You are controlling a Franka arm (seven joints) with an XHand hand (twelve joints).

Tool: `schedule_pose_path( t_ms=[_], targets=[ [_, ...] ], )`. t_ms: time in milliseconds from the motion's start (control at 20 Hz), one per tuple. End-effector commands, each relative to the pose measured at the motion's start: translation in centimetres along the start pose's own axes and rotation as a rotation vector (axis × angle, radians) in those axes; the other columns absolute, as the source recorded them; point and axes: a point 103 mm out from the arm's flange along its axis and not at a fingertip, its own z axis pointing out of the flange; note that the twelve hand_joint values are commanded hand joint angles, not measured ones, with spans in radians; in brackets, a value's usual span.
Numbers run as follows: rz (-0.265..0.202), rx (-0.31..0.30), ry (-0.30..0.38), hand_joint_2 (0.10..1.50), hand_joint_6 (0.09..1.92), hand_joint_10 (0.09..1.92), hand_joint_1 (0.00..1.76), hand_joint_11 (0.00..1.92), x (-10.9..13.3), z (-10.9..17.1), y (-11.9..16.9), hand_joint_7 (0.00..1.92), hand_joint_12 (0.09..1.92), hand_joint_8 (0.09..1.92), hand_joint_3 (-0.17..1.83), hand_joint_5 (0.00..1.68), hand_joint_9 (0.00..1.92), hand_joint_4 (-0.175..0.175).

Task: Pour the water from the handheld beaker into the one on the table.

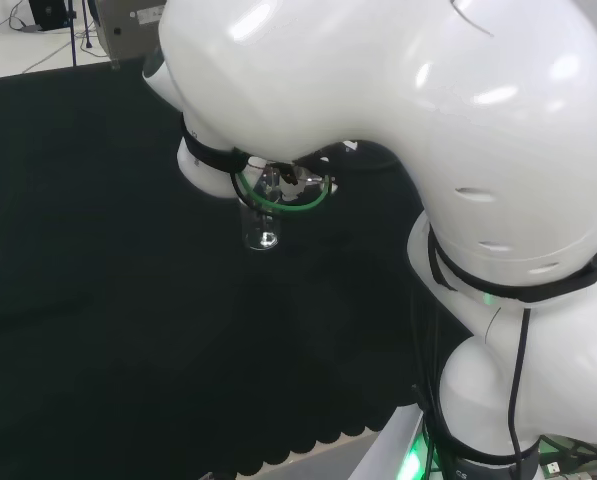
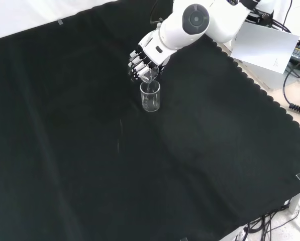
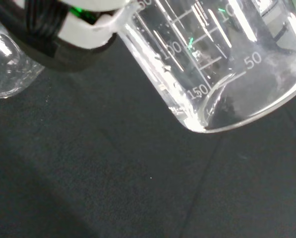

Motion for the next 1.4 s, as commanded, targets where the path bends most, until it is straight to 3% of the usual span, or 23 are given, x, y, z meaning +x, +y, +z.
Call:
schedule_pose_path(
  t_ms=[50, 1000, 1400],
  targets=[
    [-0.006, -0.013, -0.042, 1.03, 0.17, 0.09, 1.31, 1.5, 0.21, -0.13, 0.03, 1.53, 0.62, 0.09, -0.17, 1.45, 1.68, -0.175],
    [-0.002, 0.019, -0.13, 1.03, 0.17, 0.09, 1.31, 1.5, 0.81, -0.79, 0.41, 1.53, 0.62, 0.09, -0.17, 1.45, 1.67, -0.175],
    [-0.007, 0.009, -0.133, 1.03, 0.17, 0.09, 1.31, 1.5, 0.85, -0.9, 0.35, 1.53, 0.61, 0.09, -0.17, 1.45, 1.67, -0.175]
  ],
)
